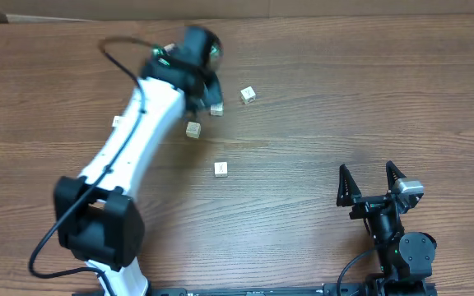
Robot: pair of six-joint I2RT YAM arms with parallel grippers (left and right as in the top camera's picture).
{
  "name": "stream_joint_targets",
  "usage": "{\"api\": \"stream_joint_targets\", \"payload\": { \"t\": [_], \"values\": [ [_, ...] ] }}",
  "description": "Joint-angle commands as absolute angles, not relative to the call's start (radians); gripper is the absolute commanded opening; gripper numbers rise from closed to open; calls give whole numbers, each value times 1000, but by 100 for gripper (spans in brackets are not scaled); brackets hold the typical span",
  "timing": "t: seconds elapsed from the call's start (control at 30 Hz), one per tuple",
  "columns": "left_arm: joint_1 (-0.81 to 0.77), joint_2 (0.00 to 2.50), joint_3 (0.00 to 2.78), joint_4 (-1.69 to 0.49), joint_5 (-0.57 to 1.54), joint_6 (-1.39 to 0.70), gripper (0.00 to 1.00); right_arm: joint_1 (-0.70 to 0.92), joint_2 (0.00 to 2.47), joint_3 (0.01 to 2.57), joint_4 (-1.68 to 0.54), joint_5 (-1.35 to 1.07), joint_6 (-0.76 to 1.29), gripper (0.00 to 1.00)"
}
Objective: Form a tower
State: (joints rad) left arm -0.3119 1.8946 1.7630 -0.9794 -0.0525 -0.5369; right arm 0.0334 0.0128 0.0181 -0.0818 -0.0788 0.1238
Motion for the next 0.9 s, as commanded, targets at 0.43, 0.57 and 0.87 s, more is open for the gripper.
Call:
{"api": "stream_joint_targets", "payload": {
  "t": [0.43, 0.57, 0.87],
  "values": [
    [-197, 2050, 1828, -806, -99, -309, 55, 30, 3, 8, -77, -84, 126, 100],
    [-188, 2119, 1828, -803, -150, -310, 54, 30, 3, 8, -77, -84, 126, 100],
    [-160, 2258, 1828, -780, -149, -310, 54, 30, 3, 8, -77, -84, 126, 100]
  ]
}}
